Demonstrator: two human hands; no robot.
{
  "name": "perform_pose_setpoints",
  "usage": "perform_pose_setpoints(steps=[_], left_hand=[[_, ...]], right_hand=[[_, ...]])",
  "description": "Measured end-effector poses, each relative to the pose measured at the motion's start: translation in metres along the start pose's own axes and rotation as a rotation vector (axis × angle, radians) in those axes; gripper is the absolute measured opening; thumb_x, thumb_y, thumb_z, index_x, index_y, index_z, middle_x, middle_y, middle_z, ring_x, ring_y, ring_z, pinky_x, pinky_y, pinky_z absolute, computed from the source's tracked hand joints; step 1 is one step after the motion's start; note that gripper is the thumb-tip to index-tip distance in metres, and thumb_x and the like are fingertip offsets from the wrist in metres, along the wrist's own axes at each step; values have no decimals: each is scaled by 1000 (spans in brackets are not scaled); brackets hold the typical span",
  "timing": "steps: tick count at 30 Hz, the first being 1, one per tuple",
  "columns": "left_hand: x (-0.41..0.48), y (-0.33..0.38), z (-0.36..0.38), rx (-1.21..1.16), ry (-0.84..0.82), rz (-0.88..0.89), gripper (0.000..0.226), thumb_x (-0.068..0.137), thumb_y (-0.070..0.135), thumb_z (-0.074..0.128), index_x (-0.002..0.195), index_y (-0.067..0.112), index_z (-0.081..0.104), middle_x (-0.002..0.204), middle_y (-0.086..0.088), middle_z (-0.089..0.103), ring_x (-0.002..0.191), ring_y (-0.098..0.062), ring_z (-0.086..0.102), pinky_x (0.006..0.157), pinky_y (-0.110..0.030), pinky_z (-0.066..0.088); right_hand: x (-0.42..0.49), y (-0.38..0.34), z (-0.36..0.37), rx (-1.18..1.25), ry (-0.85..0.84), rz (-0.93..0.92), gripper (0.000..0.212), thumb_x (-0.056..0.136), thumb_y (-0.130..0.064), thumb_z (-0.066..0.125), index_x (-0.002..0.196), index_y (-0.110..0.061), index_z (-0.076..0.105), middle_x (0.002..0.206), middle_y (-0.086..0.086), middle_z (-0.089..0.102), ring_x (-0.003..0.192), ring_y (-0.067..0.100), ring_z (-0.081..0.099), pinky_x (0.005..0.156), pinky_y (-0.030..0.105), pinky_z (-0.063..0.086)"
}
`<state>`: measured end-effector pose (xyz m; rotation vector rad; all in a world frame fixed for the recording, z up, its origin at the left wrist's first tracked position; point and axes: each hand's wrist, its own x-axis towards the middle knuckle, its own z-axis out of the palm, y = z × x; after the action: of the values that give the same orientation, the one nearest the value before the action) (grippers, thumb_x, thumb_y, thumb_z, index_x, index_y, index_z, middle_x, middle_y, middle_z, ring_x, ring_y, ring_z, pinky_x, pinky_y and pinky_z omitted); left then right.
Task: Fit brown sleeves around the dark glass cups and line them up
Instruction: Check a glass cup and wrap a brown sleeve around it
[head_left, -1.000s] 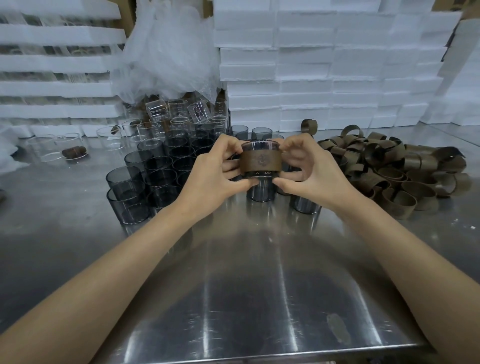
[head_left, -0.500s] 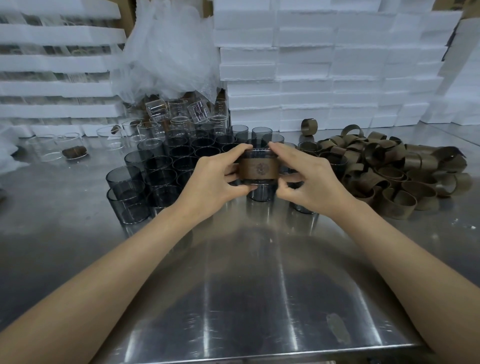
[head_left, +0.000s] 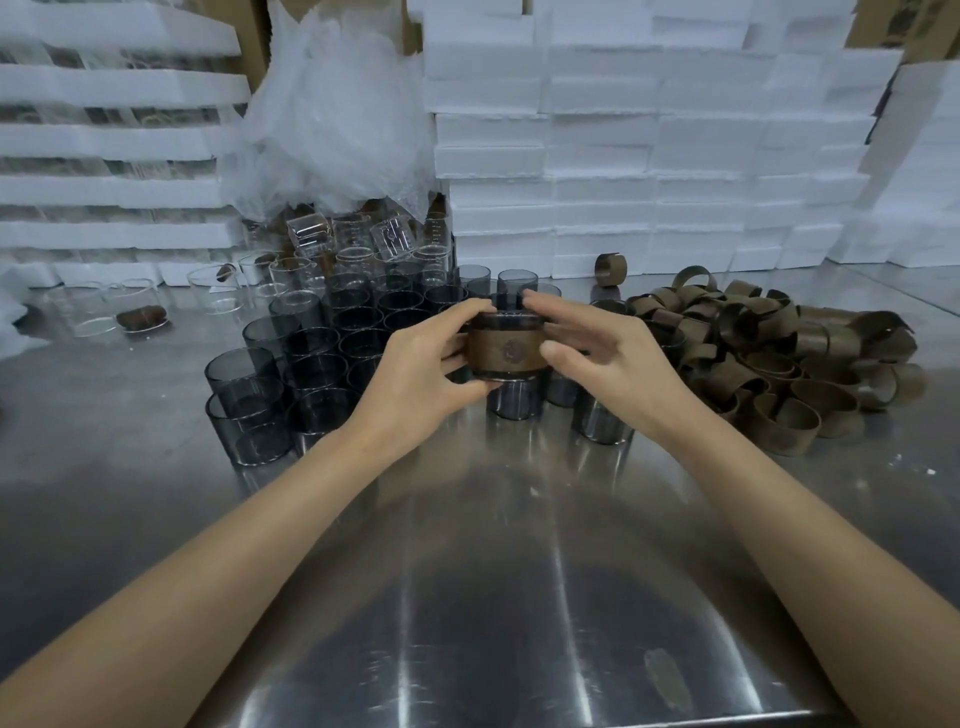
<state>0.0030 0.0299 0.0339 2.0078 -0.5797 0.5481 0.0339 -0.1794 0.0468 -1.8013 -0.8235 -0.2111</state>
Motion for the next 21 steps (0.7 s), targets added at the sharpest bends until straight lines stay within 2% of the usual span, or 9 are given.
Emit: perform_pose_setpoints(steps=[3, 5, 7, 9, 11, 12, 16, 19, 21], left_hand=[[15, 6, 5, -32, -3, -4, 72, 74, -8, 76, 123, 39, 53, 118, 25, 57, 107, 10, 60, 89, -7, 46], [37, 9, 7, -60, -90, -69, 66, 74, 0, 79, 121, 37, 53, 131, 20, 53, 112, 4, 59, 96, -15, 48], [68, 10, 6, -30, -209, -145, 59, 75, 19, 84, 124, 32, 53, 132, 6, 58, 117, -3, 59, 103, -24, 47], [101, 8, 8, 20, -255, -204, 52, 78, 36, 81, 124, 28, 58, 124, 2, 66, 110, -5, 63, 97, -20, 48], [135, 1, 14, 31, -228, -235, 43, 80, 36, 78, 118, 22, 64, 115, 0, 71, 93, -2, 67, 78, -12, 50], [151, -4, 19, 25, -220, -252, 38, 81, 32, 79, 114, 19, 65, 111, -2, 73, 88, -4, 68, 73, -15, 51], [210, -34, 49, 133, -268, -218, 26, 78, 21, 82, 95, 13, 64, 103, -9, 71, 102, -26, 66, 93, -36, 51], [241, -59, 72, 267, -302, -145, 24, 77, 20, 83, 89, 12, 63, 93, -2, 64, 98, -22, 63, 72, -15, 42], [258, -77, 86, 320, -312, -125, 25, 78, 19, 82, 93, 7, 65, 98, -5, 64, 93, -19, 60, 67, -14, 34]], right_hand=[[12, -5, -7, 83, 121, 89, 28, 91, -16, 67, 118, -19, 67, 118, -2, 69, 106, 6, 67, 89, 29, 56], [24, -3, -20, 92, 134, 123, 22, 90, -13, 67, 112, -9, 68, 107, 3, 72, 97, 7, 69, 82, 27, 57], [40, 4, -40, 40, 122, 149, 16, 89, -14, 69, 105, -12, 69, 103, -1, 72, 91, 5, 69, 79, 24, 55], [58, 16, -60, 29, 102, 190, 11, 87, -16, 72, 98, -19, 69, 101, -5, 72, 91, 10, 69, 84, 33, 56], [77, 32, -76, 65, 94, 224, 10, 87, -14, 72, 93, -21, 69, 98, -3, 72, 91, 17, 67, 88, 39, 54], [86, 40, -83, 60, 93, 232, 10, 87, -12, 71, 92, -20, 69, 99, -2, 70, 93, 19, 65, 89, 38, 53], [128, 75, -115, -110, 42, 283, 8, 85, -8, 72, 87, -13, 67, 120, 5, 65, 108, 22, 66, 96, 35, 53], [156, 97, -134, -339, 6, 312, 12, 81, -7, 76, 91, -6, 68, 125, 12, 64, 106, 20, 65, 78, 12, 52], [171, 112, -140, -449, -4, 323, 16, 79, -7, 78, 92, -5, 70, 122, 11, 65, 95, 17, 65, 67, 5, 46]])
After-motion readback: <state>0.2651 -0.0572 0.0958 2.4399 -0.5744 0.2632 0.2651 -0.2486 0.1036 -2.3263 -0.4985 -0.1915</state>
